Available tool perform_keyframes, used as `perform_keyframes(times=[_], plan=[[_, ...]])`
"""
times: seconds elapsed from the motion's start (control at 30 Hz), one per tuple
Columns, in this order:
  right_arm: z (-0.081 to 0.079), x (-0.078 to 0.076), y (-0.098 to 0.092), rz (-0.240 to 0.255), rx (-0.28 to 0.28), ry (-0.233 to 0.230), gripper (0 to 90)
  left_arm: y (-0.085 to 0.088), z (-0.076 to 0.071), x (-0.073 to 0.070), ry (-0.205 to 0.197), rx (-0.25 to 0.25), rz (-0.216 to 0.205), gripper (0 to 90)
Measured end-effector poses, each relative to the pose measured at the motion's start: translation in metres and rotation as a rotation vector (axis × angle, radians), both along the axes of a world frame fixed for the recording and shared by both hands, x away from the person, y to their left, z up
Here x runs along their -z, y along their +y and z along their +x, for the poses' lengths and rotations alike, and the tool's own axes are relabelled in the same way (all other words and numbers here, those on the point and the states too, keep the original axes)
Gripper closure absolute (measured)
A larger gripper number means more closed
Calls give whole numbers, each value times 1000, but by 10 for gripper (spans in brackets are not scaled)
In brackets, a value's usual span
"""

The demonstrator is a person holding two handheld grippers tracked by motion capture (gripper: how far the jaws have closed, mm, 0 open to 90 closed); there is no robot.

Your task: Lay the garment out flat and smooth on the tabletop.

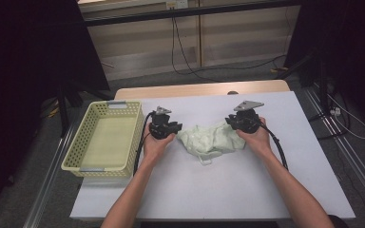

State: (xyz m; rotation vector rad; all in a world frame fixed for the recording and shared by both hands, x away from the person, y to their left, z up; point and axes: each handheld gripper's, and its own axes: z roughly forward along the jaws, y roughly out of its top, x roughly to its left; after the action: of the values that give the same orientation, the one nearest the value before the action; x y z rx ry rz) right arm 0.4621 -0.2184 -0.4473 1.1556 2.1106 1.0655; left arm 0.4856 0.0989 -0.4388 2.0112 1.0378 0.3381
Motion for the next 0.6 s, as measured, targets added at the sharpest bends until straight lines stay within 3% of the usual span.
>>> perform_keyframes(times=[0.3,0.43,0.6], plan=[[-13,-6,-26,1,25,57,751,3,0,6,13,8,27,677],[-18,3,-39,-2,49,98,736,1,-1,7,15,25,48,651],[-16,18,-43,-17,73,156,675,4,1,8,26,21,32,643]])
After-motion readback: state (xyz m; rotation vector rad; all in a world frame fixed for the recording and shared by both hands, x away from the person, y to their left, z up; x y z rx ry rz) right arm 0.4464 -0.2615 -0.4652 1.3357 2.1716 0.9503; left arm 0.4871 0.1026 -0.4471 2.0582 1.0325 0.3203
